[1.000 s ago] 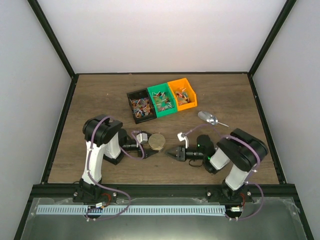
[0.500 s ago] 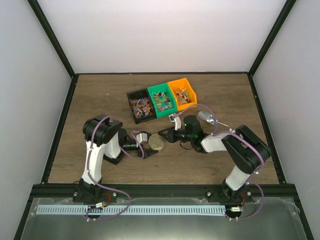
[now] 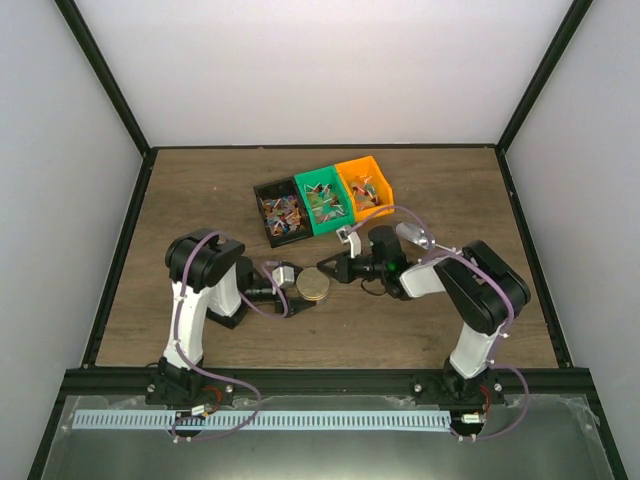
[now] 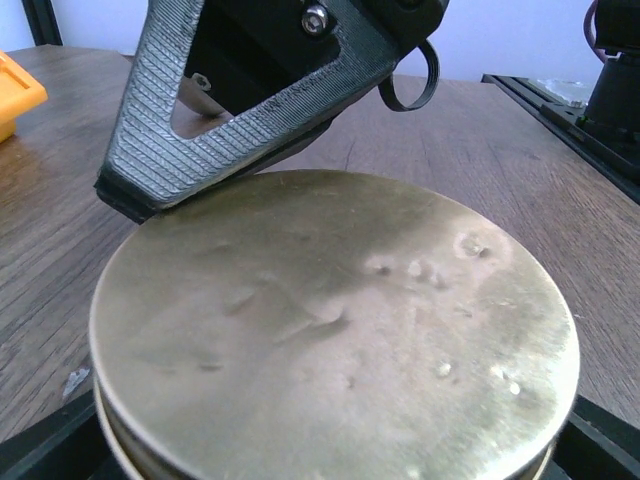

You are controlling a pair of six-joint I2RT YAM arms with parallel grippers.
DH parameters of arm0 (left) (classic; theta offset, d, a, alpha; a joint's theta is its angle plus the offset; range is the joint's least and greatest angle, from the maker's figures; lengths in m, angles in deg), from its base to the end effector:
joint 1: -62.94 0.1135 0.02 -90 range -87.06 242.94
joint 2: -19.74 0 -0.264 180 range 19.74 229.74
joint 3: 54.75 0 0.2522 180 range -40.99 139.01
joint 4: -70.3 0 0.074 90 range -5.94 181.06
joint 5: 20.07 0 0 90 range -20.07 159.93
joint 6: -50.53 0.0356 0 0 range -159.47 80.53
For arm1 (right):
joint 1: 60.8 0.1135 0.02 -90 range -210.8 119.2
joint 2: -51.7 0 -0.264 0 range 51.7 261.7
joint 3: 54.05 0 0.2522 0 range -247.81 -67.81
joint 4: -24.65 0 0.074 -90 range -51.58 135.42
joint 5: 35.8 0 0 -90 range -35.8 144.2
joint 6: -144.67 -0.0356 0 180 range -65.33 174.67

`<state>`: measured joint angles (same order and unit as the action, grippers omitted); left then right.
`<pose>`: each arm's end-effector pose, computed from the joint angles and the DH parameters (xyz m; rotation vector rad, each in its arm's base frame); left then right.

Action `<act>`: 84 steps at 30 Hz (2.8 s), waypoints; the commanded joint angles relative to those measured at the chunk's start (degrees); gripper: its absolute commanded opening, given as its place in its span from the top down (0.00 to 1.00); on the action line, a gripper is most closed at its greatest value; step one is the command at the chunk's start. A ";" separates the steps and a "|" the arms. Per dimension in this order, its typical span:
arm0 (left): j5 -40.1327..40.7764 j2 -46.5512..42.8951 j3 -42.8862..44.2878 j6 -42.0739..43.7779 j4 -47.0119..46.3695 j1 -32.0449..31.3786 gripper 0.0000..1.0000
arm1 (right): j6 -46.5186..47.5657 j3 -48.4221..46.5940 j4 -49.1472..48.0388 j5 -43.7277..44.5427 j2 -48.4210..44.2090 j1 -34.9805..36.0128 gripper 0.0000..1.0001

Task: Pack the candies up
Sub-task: Screw the bottle lid onto the packing bottle.

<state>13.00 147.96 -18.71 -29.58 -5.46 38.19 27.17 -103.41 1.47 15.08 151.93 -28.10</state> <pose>0.2267 -0.1373 0.0425 1.1800 1.4370 -1.0930 0.2538 0.1896 0.1304 -0.5626 2.1409 1.3214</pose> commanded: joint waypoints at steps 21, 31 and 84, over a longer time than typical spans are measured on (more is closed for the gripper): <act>9.36 13.29 -3.57 -13.73 -11.96 1.11 0.15 | -4.97 12.60 -18.46 -17.75 8.54 1.70 0.99; 11.15 12.01 -4.75 -14.10 -12.00 1.09 0.15 | -6.88 15.02 -26.52 -16.97 13.55 7.64 0.99; 16.32 10.47 -4.00 -17.45 -12.00 1.18 0.15 | -20.59 34.82 -72.26 -12.91 26.80 18.16 0.99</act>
<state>10.94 147.77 -19.10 -29.41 -5.50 38.69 5.64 -84.28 -51.43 26.73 167.79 -22.94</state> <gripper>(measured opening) 0.858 0.015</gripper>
